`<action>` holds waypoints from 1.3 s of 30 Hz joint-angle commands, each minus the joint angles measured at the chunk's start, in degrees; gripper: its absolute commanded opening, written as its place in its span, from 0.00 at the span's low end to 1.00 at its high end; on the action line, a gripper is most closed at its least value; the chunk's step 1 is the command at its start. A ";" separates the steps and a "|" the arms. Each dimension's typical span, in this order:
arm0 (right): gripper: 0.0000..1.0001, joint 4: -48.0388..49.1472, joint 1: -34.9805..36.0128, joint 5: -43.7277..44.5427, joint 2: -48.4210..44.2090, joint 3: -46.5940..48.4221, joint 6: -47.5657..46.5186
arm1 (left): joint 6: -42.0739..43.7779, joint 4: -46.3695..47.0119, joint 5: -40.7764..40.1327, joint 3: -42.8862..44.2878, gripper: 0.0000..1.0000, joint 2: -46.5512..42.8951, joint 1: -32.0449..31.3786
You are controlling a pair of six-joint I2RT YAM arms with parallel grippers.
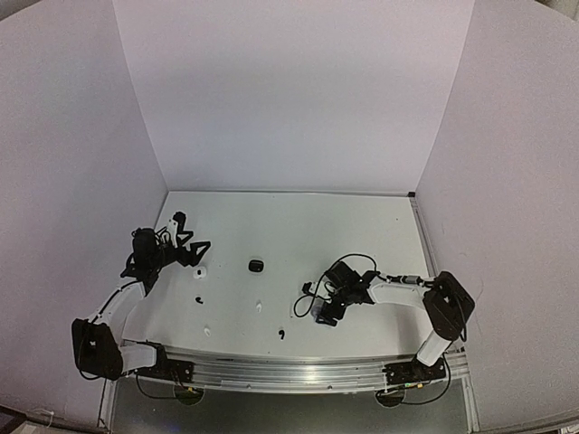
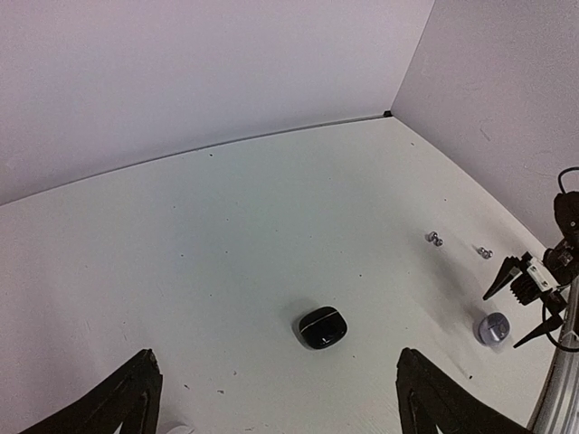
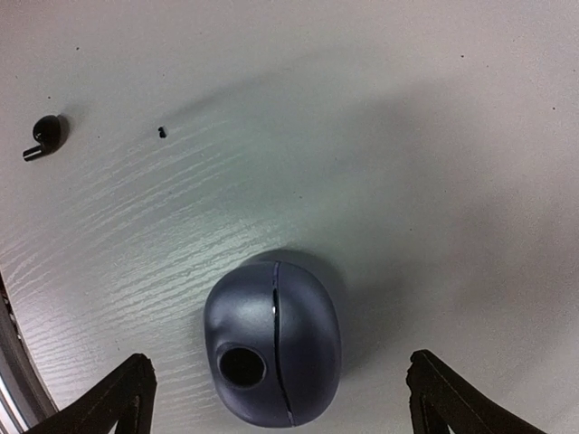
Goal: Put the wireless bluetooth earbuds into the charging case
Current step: Pick up the charging case from the center of the board, then pass from the right arm to the left
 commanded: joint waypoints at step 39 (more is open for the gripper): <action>0.10 43.03 12.54 31.29 6.83 33.45 -31.70 | -2.95 -5.78 23.47 26.39 0.71 11.28 -15.08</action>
